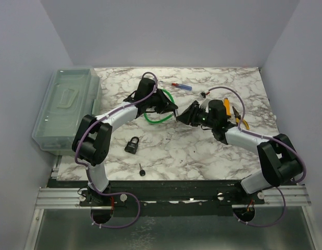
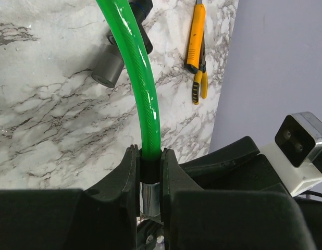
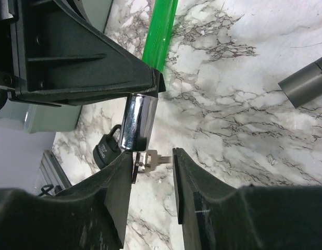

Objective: Unlock with the key

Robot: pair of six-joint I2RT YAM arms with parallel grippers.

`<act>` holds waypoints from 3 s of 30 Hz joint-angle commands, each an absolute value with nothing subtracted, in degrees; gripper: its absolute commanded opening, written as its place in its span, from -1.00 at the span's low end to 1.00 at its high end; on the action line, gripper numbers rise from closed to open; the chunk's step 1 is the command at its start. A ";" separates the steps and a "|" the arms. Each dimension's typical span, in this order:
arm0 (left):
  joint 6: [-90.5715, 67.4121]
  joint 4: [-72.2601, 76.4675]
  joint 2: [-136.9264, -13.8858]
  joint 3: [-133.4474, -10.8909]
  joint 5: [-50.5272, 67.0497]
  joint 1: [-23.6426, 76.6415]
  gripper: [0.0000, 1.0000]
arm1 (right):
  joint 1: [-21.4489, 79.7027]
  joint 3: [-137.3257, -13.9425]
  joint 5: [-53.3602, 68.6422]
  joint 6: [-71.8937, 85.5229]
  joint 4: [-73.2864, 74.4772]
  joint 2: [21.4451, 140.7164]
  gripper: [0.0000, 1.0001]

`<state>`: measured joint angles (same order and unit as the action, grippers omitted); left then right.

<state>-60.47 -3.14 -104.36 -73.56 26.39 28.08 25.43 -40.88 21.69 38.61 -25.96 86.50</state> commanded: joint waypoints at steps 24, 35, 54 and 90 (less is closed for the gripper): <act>-61.13 -6.33 -102.43 -72.00 32.27 28.81 -1.00 | 25.92 -40.88 23.05 41.83 -15.00 77.49 -0.18; -61.08 -6.33 -102.48 -72.03 32.17 28.58 -1.00 | 27.80 -40.53 22.55 42.61 -13.85 79.00 -0.33; -61.08 -6.33 -102.17 -71.98 32.26 28.21 -1.00 | 28.87 -38.78 22.12 42.59 -13.26 79.31 -0.40; -63.28 5.82 -96.16 -70.05 41.05 26.05 -1.00 | 29.14 -36.96 26.89 48.05 -33.52 79.15 -0.99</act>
<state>-60.88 -1.67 -100.49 -70.11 33.87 26.41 28.86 -37.36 23.73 47.66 -26.55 80.60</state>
